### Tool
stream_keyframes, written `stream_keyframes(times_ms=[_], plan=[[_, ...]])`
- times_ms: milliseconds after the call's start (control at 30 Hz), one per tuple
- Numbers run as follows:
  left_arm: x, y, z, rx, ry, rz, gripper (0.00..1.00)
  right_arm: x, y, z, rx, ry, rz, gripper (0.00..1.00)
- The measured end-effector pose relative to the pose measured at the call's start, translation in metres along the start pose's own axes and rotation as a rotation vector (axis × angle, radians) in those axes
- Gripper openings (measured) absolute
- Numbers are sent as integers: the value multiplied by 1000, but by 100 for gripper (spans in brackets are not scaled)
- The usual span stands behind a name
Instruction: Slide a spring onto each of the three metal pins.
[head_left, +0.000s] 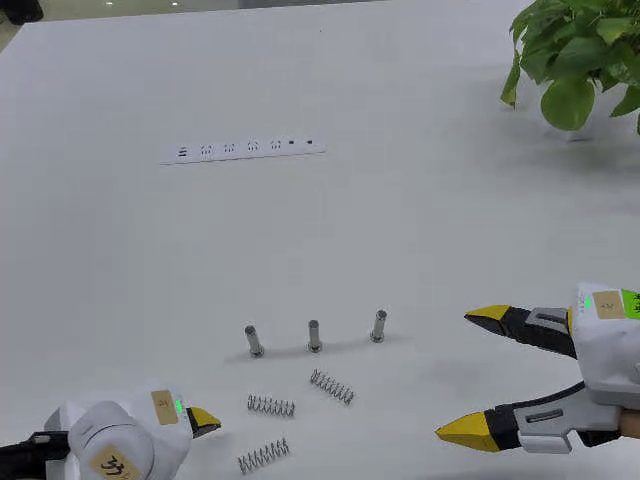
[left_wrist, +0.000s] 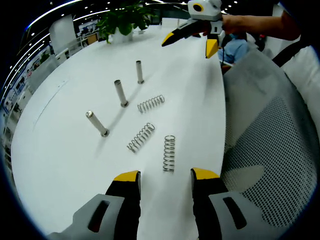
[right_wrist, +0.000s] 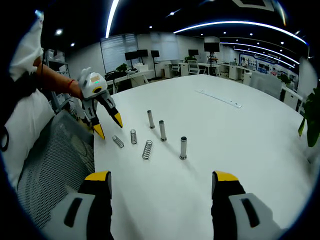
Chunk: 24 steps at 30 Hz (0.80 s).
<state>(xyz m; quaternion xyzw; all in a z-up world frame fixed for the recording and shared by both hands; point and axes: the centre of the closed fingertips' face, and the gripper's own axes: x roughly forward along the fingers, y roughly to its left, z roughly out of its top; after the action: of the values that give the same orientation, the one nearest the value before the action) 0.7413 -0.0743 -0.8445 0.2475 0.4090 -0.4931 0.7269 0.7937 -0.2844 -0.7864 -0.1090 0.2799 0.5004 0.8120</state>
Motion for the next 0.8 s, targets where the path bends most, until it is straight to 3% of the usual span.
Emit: stream_keyframes(times_ms=[267,433,800], plan=[[9,0,-2,21,19,-9,24,-1,1,-2,14,-6,-7,83],[14,-3,-5,31,32,-24,20,-2,1,-4,20,-5,-7,83],[16,2,-4,79,47,10,11,-5,0,-6,25,-2,-16,83]])
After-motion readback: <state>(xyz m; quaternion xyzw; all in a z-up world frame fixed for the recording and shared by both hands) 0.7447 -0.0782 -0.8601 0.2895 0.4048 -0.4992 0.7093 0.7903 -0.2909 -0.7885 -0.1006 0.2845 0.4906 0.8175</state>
